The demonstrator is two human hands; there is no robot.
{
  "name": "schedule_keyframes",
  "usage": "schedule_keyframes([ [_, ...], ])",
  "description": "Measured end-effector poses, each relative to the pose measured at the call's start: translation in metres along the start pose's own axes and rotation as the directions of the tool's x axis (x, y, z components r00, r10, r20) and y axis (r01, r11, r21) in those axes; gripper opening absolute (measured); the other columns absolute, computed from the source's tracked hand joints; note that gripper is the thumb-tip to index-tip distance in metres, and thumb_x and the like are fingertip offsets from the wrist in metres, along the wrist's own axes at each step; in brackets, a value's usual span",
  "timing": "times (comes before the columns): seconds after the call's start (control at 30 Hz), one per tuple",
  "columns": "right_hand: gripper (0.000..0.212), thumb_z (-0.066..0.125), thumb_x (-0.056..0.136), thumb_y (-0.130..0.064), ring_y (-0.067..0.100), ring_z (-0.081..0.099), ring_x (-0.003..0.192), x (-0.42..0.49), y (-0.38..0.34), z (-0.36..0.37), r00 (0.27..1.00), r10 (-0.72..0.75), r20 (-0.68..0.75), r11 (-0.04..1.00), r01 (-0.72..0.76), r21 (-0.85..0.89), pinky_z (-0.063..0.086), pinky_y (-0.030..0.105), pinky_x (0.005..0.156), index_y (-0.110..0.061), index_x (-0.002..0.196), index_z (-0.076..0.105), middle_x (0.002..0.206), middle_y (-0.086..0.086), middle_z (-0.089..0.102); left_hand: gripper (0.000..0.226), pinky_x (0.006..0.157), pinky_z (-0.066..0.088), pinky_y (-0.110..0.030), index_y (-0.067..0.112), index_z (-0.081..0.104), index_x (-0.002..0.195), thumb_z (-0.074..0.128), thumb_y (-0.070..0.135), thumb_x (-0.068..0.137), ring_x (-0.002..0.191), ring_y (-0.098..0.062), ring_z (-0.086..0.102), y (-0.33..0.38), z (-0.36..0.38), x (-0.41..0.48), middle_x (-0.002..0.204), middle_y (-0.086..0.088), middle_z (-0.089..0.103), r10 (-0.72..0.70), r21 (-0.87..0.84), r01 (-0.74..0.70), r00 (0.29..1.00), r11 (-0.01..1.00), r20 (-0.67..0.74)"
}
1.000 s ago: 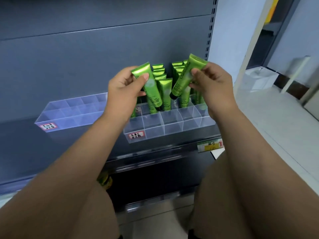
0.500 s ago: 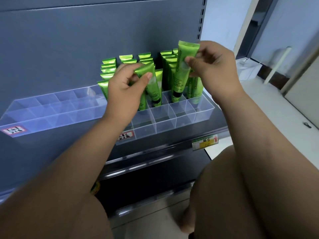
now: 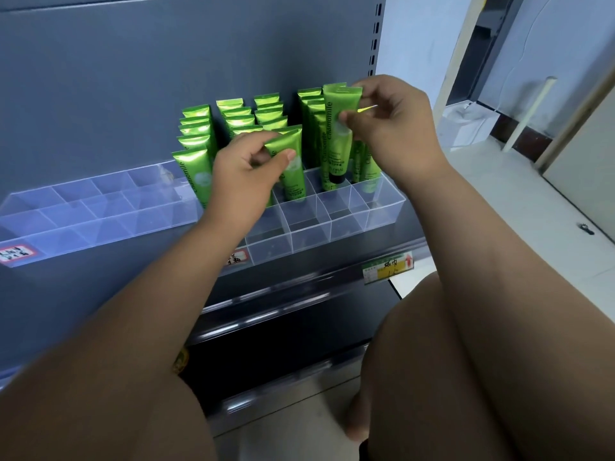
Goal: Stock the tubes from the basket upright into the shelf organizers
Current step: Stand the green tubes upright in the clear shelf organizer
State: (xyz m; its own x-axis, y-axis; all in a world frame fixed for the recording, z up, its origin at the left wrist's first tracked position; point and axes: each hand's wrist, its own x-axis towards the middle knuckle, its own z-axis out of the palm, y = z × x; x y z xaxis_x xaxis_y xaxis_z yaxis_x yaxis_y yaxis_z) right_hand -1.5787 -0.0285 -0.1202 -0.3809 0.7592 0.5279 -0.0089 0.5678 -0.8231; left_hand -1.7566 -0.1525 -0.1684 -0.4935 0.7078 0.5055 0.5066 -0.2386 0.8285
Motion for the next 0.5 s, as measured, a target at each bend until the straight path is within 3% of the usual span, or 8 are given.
schedule_keyframes([
  [0.13, 0.018, 0.077, 0.079, -0.009, 0.03, 0.072, 0.077, 0.001, 0.003, 0.002, 1.0, 0.003, 0.015, 0.999, -0.002, -0.042, 0.061, 0.041, 0.075, -0.018, 0.095, 0.072, 0.09, 0.004, 0.074, 0.031, 0.083, 0.061, -0.051, 0.024, 0.066, 0.119, 0.077, 0.019, 0.091, 0.071, -0.015, 0.066, -0.001, 0.002, 0.001, 0.072, 0.002, 0.059, -0.04, -0.005, 0.04, 0.999, 0.999, 0.006],
  [0.23, 0.02, 0.078, 0.079, -0.008, 0.032, 0.07, 0.073, 0.002, 0.003, 0.002, 0.999, -0.006, 0.032, 0.998, 0.008, -0.058, 0.057, 0.033, 0.068, -0.022, 0.091, 0.071, 0.083, -0.001, 0.07, 0.029, 0.082, 0.061, -0.049, 0.025, 0.066, 0.118, 0.076, 0.018, 0.091, 0.069, -0.013, 0.063, 0.0, 0.002, 0.001, 0.069, 0.001, 0.057, -0.044, -0.013, 0.044, 0.999, 0.999, 0.005],
  [0.33, 0.021, 0.078, 0.078, -0.008, 0.023, 0.064, 0.066, 0.002, 0.005, 0.003, 0.999, -0.029, 0.04, 0.995, 0.032, -0.09, 0.054, 0.031, 0.066, -0.021, 0.093, 0.07, 0.078, -0.007, 0.059, 0.027, 0.082, 0.061, -0.051, 0.03, 0.066, 0.114, 0.076, 0.02, 0.091, 0.07, -0.016, 0.062, 0.003, 0.002, 0.0, 0.071, -0.008, 0.056, -0.014, 0.001, 0.014, 1.0, 1.0, 0.011],
  [0.5, 0.028, 0.078, 0.08, -0.005, 0.017, 0.064, 0.066, 0.003, 0.009, 0.003, 0.998, -0.031, 0.056, 0.988, 0.039, -0.148, 0.053, 0.024, 0.065, -0.021, 0.102, 0.07, 0.08, -0.005, 0.053, 0.027, 0.079, 0.058, -0.054, 0.043, 0.065, 0.105, 0.077, 0.024, 0.09, 0.081, -0.041, 0.064, 0.009, 0.002, 0.0, 0.078, -0.009, 0.058, 0.062, 0.041, -0.062, 0.998, 0.997, 0.001],
])
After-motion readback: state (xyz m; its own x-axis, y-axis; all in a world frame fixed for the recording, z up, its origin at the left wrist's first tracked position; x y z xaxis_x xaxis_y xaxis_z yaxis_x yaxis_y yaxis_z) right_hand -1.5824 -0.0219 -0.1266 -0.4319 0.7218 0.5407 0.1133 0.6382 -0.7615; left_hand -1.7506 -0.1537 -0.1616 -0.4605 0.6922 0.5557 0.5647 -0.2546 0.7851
